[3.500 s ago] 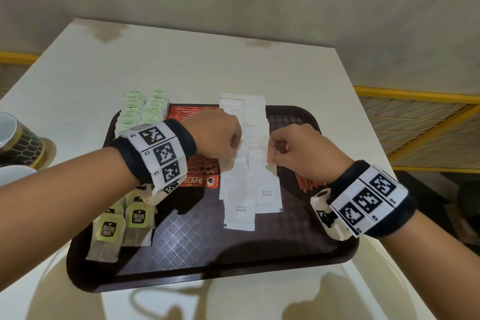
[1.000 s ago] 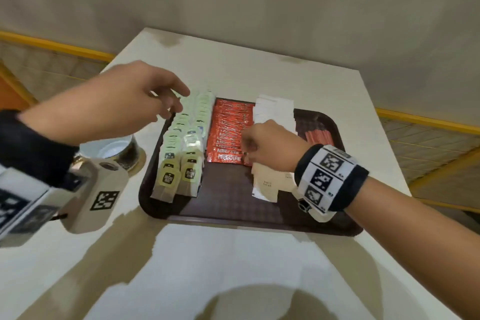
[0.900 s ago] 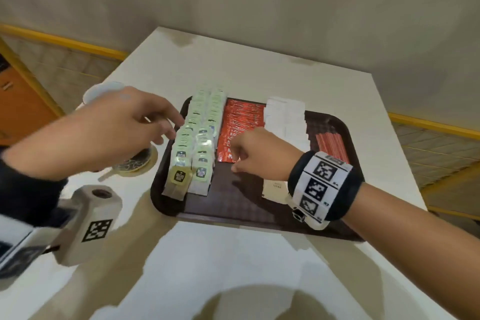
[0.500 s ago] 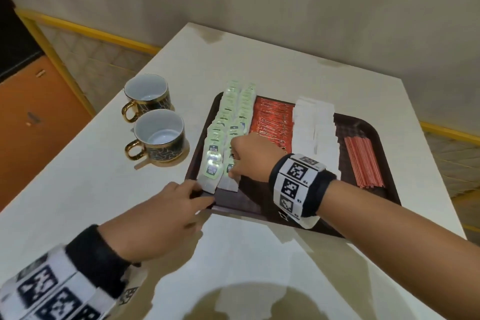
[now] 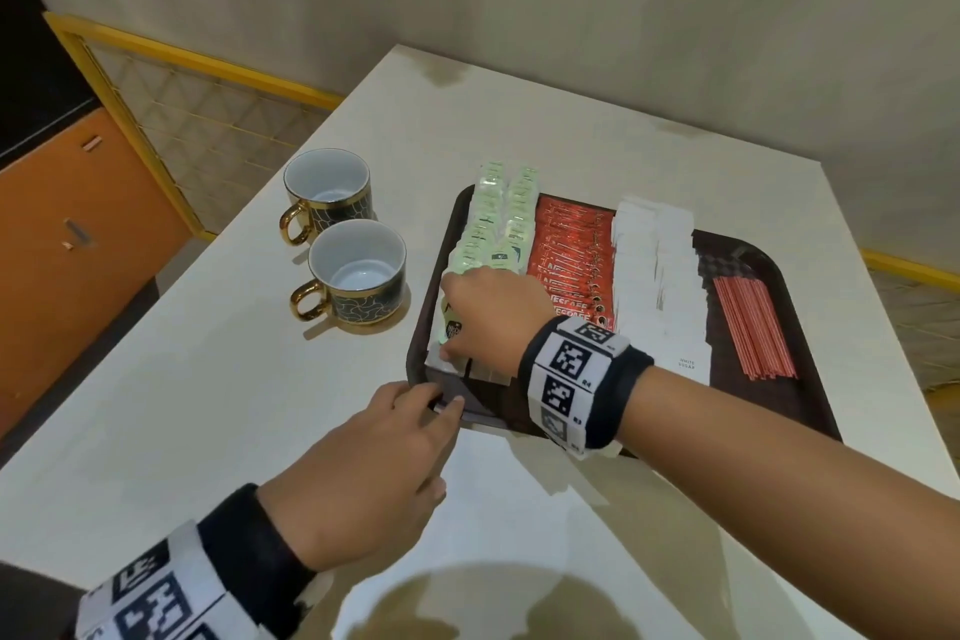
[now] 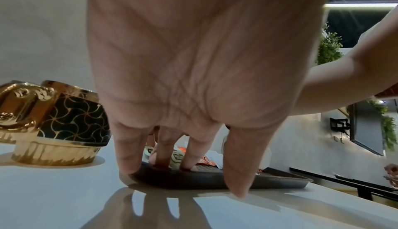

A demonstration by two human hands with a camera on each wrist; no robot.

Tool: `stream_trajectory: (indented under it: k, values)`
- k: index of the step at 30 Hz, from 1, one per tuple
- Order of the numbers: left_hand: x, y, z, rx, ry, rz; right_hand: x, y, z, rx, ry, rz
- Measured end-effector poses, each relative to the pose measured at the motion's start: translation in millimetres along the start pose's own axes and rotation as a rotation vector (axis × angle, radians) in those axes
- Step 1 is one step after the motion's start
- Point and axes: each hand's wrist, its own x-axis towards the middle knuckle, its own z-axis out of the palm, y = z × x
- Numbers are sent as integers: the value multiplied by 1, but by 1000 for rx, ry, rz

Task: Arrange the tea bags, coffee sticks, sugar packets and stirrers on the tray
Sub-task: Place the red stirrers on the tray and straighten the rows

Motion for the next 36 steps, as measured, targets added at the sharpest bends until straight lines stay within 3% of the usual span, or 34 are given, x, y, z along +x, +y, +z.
stream_trajectory:
  k: [8, 12, 15, 17, 20, 24, 28, 32, 36]
  values:
    - [-4, -6, -4, -6, 43, 43, -32, 20, -12, 164, -8, 166]
    - [-5, -6, -8, -40, 26, 70, -41, 15, 4, 88, -94, 137]
    - [2, -9, -23, -234, 95, 61, -32, 18, 10, 138, -116, 143]
    - [11, -7, -39, -412, 217, 18, -27, 27, 8, 263, -106, 184]
    - [37, 5, -70, -682, 367, -116, -20, 45, -1, 513, 32, 296]
    - [92, 11, -96, -849, 333, -167, -3, 64, -7, 758, 271, 458]
    - [130, 9, -102, -729, 266, -285, 10, 71, -2, 812, 245, 530]
    - [142, 4, -98, -582, 240, -269, 14, 71, -4, 839, 278, 577]
    - [143, 3, -96, -598, 243, -234, 17, 73, 1, 873, 297, 609]
